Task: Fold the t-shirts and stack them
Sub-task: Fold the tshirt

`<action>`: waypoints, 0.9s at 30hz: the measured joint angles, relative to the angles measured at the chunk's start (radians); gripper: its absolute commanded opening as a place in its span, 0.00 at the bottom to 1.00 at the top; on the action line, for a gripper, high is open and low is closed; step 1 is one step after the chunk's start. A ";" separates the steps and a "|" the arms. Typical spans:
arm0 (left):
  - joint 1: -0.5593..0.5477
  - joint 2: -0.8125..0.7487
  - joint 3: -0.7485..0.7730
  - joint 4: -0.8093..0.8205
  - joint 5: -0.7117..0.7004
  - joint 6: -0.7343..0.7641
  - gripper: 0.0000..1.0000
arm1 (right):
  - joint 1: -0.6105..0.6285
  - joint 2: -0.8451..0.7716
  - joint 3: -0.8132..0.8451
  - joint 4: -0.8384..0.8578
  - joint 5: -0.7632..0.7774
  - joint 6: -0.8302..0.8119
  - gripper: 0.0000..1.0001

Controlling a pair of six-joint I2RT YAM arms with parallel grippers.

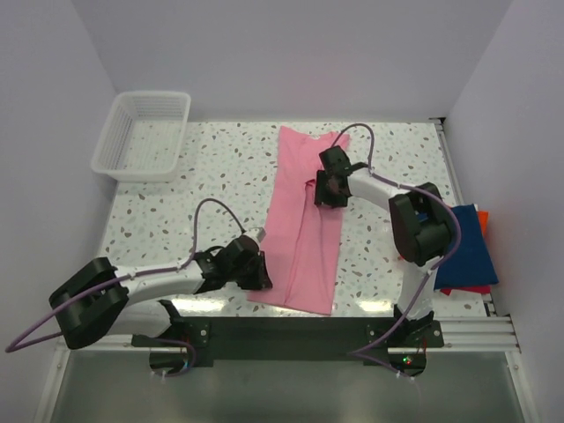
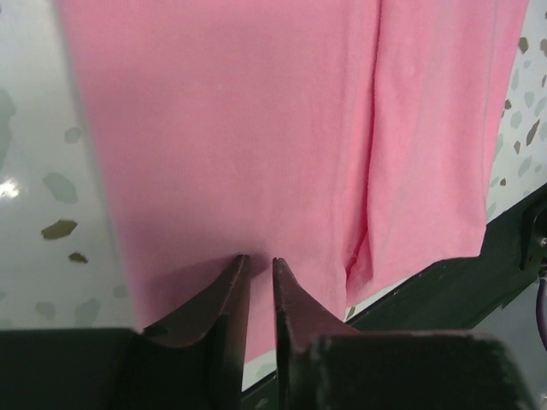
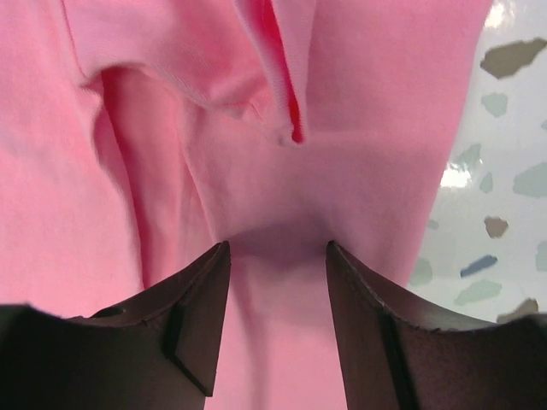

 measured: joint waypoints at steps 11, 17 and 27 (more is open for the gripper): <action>0.038 -0.220 0.127 -0.268 -0.084 0.053 0.47 | -0.011 -0.513 -0.320 -0.083 -0.176 0.064 0.55; 0.058 -0.212 0.051 -0.291 -0.023 0.045 0.50 | -0.004 -0.730 -0.693 -0.105 -0.332 0.164 0.53; 0.058 -0.243 -0.017 -0.362 0.010 -0.023 0.50 | 0.003 -1.072 -0.880 -0.219 -0.465 0.287 0.51</action>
